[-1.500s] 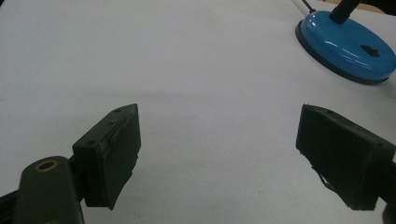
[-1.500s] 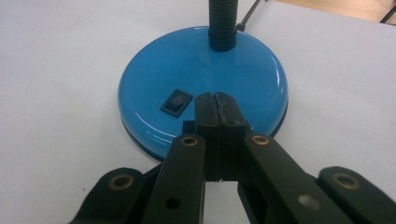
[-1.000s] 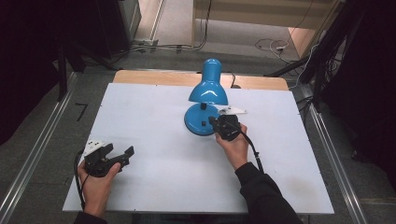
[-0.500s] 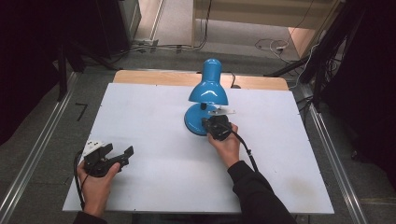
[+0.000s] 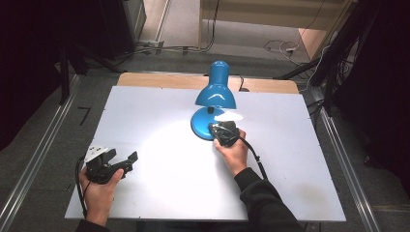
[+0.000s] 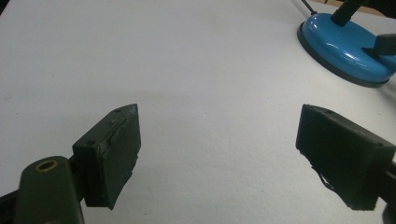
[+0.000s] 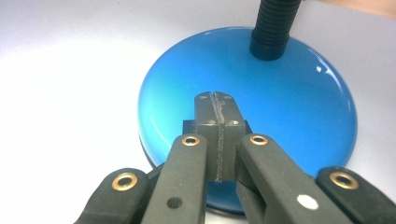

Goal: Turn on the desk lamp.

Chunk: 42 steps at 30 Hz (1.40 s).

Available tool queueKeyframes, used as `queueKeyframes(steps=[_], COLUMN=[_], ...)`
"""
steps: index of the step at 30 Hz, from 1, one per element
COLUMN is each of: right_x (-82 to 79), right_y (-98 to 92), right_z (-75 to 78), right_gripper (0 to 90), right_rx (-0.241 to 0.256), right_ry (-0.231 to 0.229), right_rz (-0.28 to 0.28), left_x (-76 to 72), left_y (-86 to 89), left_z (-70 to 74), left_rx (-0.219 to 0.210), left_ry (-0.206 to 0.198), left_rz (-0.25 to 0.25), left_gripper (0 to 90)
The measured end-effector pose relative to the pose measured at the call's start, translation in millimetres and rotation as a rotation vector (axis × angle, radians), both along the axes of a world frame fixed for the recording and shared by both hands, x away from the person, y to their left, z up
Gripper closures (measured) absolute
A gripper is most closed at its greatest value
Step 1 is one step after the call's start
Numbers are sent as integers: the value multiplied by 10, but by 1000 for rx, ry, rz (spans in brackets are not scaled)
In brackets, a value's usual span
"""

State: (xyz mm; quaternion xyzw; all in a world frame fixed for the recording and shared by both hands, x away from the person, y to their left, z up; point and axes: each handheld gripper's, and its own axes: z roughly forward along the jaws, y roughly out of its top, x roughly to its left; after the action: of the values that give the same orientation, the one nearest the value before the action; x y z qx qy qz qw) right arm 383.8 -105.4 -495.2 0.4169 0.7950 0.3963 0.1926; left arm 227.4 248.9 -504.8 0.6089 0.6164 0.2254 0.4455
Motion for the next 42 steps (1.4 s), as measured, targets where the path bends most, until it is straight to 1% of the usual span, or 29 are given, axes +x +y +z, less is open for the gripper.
queueKeyframes(steps=[1, 3, 6, 7, 8, 11, 15, 17, 20, 22, 23, 26, 27, 29, 33, 37, 40, 42], right_x=[-9, -14, -11, -10, -13, -32, -67, -82, -112, -139, -154, -202, -219, -249, -340, -401, -437, -455], right_y=[-8, -19, -32, -41, -47, -76, -126, -162, -207, -246, -266, -332, -356, -400, -489, -587, -656, -699], right_z=[-2, -7, 6, 10, 15, 60, 102, 110, 111, 109, 110, 128, 137, 151, 174, 189, 192, 199], right_gripper=[882, 882, 881, 881, 880, 879, 878, 864, 769, 664, 642, 541, 524, 462, 348, 304, 285, 272], right_rx=[7, 5, 11, 7, 11, 49, 54, 61, 80, 86, 84, 85, 83, 90, 72, 68, 70, 63], right_ry=[4, -2, 13, 10, 12, 14, 10, 28, 42, 60, 64, 62, 64, 63, 65, 68, 70, 71], right_rz=[-6, -4, -5, -3, -2, 4, 12, 15, 24, 33, 35, 43, 44, 51, 56, 54, 51, 50], left_x=[-1, -1, 2, 3, 4, 9, 7, 4, 1, 0, 0, -4, -5, -7, -7, -12, -11, -9], left_y=[0, -2, -3, -3, -2, -2, -5, -6, -8, -12, -13, -15, -16, -19, -27, -30, -31, -33], left_z=[0, -1, 0, 0, 1, 0, 1, 4, 5, 5, 6, 10, 11, 15, 14, 20, 19, 16], left_rx=[0, 0, 0, 0, -1, 0, 1, 1, 1, 1, 1, 2, 1, 2, 4, 6, 7, 5], left_ry=[0, -2, -3, -3, -1, 0, 0, -2, -2, -1, -2, -3, -3, -4, -5, -6, -4, -3], left_rz=[0, -1, -2, -2, -2, 0, 0, -1, -2, -2, -2, -1, -1, -2, -1, -4, -4, -4], left_gripper=[148, 148, 148, 148, 148, 148, 148, 148, 148, 148, 148, 148, 148, 148, 148, 148, 148, 148])
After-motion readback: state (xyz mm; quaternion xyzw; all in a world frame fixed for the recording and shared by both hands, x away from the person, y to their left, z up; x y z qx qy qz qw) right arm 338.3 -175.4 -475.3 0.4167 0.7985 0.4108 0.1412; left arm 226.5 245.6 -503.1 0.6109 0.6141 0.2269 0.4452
